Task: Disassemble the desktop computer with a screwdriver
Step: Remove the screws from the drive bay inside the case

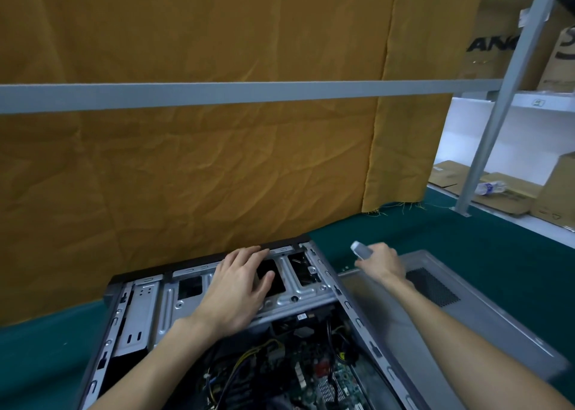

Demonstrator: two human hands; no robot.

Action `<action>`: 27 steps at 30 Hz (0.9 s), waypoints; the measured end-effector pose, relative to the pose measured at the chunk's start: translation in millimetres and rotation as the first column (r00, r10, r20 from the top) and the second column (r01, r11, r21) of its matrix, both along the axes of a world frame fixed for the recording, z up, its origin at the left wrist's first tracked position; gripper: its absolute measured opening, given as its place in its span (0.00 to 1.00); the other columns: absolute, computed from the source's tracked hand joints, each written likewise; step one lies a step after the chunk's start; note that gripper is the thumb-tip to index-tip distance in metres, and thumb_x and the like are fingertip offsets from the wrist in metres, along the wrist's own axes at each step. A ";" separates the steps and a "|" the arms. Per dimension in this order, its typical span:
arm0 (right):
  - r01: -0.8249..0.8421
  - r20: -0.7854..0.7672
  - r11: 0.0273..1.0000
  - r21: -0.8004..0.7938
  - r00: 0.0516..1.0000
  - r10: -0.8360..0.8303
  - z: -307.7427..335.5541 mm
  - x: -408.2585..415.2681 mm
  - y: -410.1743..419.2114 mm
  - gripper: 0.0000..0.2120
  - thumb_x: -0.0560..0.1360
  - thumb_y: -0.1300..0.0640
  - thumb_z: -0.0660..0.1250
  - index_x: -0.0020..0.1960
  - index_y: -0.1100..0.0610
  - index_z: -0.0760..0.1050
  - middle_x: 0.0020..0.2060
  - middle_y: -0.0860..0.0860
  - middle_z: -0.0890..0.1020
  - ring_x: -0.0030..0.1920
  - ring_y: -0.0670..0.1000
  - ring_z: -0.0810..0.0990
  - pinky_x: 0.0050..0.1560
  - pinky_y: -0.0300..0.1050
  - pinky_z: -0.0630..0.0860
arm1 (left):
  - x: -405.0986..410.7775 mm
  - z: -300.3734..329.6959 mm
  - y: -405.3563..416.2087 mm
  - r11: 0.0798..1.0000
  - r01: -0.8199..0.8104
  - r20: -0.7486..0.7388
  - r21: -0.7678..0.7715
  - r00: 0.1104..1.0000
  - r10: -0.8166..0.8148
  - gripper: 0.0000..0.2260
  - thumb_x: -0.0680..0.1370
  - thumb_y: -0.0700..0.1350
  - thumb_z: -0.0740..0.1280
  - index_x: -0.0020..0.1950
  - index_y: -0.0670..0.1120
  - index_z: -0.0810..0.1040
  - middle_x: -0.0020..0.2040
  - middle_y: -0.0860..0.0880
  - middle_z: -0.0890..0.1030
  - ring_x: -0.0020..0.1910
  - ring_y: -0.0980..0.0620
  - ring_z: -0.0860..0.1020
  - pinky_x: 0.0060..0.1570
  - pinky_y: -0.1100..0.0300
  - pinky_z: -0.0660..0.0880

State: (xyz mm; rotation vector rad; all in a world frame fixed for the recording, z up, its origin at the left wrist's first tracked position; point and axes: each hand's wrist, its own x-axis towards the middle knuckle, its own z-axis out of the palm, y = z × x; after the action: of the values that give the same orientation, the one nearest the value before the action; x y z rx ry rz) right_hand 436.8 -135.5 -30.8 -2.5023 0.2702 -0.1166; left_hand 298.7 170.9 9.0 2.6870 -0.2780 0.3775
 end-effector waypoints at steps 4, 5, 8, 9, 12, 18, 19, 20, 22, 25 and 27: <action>0.054 -0.045 0.998 -0.020 0.997 -0.055 -24.9 16.8 -3.2 0.01 0.74 0.54 0.70 0.45 0.50 0.80 0.41 0.51 0.83 0.43 0.57 0.81 0.41 0.45 0.75 | 1.5 -2.4 1.7 1.000 -0.012 0.008 -0.016 1.000 0.013 0.25 0.84 0.61 0.53 0.79 0.53 0.62 0.77 0.58 0.65 0.77 0.57 0.56 0.75 0.58 0.56; 0.055 -0.053 0.998 -0.015 0.997 -0.056 -28.3 20.3 -2.3 0.01 0.74 0.54 0.69 0.44 0.50 0.80 0.40 0.51 0.83 0.43 0.57 0.81 0.42 0.46 0.76 | 1.9 -2.7 1.8 1.000 -0.011 0.011 -0.018 1.000 0.012 0.25 0.84 0.62 0.53 0.79 0.53 0.62 0.76 0.58 0.65 0.76 0.58 0.57 0.75 0.58 0.56; 0.070 -0.063 0.997 -0.006 0.995 -0.071 -33.3 31.0 -0.7 0.02 0.74 0.54 0.70 0.46 0.51 0.80 0.41 0.51 0.83 0.44 0.57 0.82 0.42 0.45 0.76 | 1.9 -3.4 2.4 1.000 -0.005 0.018 -0.015 1.000 0.005 0.25 0.83 0.62 0.53 0.78 0.54 0.62 0.76 0.59 0.65 0.76 0.58 0.57 0.75 0.58 0.57; 0.072 -0.068 0.997 -0.001 0.995 -0.072 -34.0 34.5 -0.4 0.02 0.74 0.54 0.70 0.46 0.51 0.80 0.42 0.51 0.83 0.44 0.57 0.81 0.42 0.45 0.74 | 1.8 -3.5 2.2 1.000 -0.008 0.021 -0.015 1.000 0.008 0.25 0.83 0.62 0.53 0.78 0.54 0.62 0.76 0.59 0.65 0.76 0.58 0.57 0.75 0.58 0.57; 0.060 -0.100 0.998 0.001 0.993 -0.060 -37.0 41.1 0.6 0.02 0.74 0.53 0.71 0.46 0.50 0.80 0.41 0.50 0.82 0.43 0.56 0.81 0.41 0.44 0.73 | 2.1 -4.4 2.8 1.000 -0.011 0.027 -0.007 1.000 0.011 0.24 0.83 0.62 0.52 0.77 0.54 0.62 0.75 0.59 0.65 0.76 0.58 0.57 0.75 0.59 0.56; 0.081 -0.060 0.994 0.073 0.995 -0.077 -24.3 32.8 -0.5 0.08 0.72 0.51 0.74 0.39 0.53 0.78 0.35 0.49 0.81 0.36 0.51 0.79 0.37 0.44 0.72 | 2.2 -3.0 1.9 1.000 -0.008 0.022 -0.002 1.000 0.008 0.24 0.83 0.63 0.51 0.77 0.54 0.62 0.76 0.59 0.64 0.76 0.58 0.57 0.76 0.58 0.56; 0.081 -0.033 0.991 0.110 0.996 -0.078 -15.5 28.9 1.1 0.10 0.72 0.51 0.75 0.37 0.54 0.77 0.33 0.50 0.81 0.35 0.51 0.79 0.36 0.43 0.71 | 2.4 -2.9 1.6 1.000 -0.004 0.024 0.005 1.000 0.004 0.24 0.83 0.63 0.51 0.76 0.54 0.62 0.76 0.58 0.64 0.76 0.57 0.57 0.76 0.57 0.56; 0.066 -0.001 0.986 0.155 0.998 -0.066 -4.9 23.5 4.3 0.13 0.72 0.50 0.75 0.35 0.54 0.75 0.31 0.49 0.79 0.33 0.51 0.78 0.34 0.43 0.70 | 2.3 -2.7 1.5 1.000 -0.001 0.025 0.009 1.000 0.001 0.24 0.83 0.62 0.52 0.76 0.54 0.63 0.76 0.58 0.64 0.76 0.57 0.57 0.76 0.57 0.56; -0.013 0.075 0.962 0.273 0.997 -0.008 23.6 5.9 16.9 0.20 0.71 0.46 0.76 0.32 0.54 0.69 0.26 0.48 0.74 0.29 0.51 0.73 0.32 0.43 0.66 | 1.5 -0.4 0.5 1.000 0.006 0.033 0.002 0.999 -0.006 0.22 0.84 0.61 0.54 0.75 0.54 0.64 0.75 0.58 0.65 0.76 0.56 0.58 0.76 0.56 0.56; -0.163 0.142 0.815 0.556 0.985 0.101 75.4 -30.9 39.7 0.23 0.71 0.36 0.73 0.36 0.54 0.72 0.24 0.47 0.69 0.24 0.48 0.67 0.26 0.40 0.64 | -1.7 5.5 -4.6 0.999 0.044 0.073 -0.020 0.996 -0.042 0.16 0.84 0.54 0.60 0.72 0.55 0.70 0.69 0.58 0.70 0.71 0.55 0.64 0.72 0.58 0.60; -0.220 0.124 0.629 0.745 0.973 0.194 107.4 -57.4 53.2 0.29 0.73 0.29 0.66 0.37 0.55 0.74 0.23 0.47 0.68 0.21 0.47 0.64 0.22 0.38 0.61 | -5.1 11.4 -11.7 0.994 0.101 0.081 -0.050 0.992 -0.097 0.13 0.84 0.50 0.62 0.68 0.55 0.75 0.64 0.59 0.74 0.66 0.57 0.69 0.67 0.59 0.64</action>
State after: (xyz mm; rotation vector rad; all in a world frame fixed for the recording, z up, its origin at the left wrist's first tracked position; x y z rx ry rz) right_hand 379.4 -82.4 76.6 -1.6581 -0.0062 0.0508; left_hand 293.6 159.2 20.4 2.5975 -0.4169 0.4538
